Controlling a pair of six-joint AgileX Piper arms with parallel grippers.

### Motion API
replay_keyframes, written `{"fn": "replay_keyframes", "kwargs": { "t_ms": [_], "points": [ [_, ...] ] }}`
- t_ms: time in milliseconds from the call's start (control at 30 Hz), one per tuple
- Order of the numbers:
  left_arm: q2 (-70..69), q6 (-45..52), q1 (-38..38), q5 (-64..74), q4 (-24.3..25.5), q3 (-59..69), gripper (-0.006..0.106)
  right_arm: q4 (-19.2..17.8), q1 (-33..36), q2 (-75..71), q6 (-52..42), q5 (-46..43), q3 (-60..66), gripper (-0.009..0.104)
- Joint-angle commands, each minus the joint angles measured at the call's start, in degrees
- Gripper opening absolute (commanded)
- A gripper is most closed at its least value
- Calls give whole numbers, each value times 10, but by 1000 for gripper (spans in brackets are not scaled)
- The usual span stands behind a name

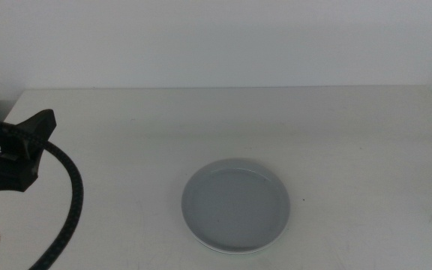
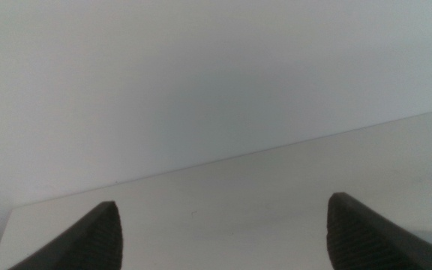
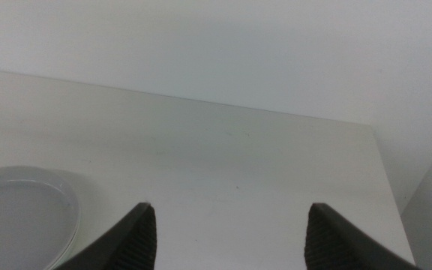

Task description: Stack the three bowls on top of each other.

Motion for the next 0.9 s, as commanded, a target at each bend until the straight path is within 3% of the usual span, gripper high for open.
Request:
{"fn": "replay_keyframes", "kwargs": {
  "t_ms": [0,200,433,867],
  "points": [
    [-2,-8,-2,-45,-6,-12,105,1,-3,4,-5,-45,-16,51],
    [-56,-8,-1,-21,-7,20,105,-8,-3,-12,-5,-79,18,51],
    [-184,-8,40,-17,-33,94,105,-8,-3,-112,-5,-174,141,51],
    [-379,-8,64,2,-57,295,105,-10,-3,-252,-5,-165,292,51]
  ]
}}
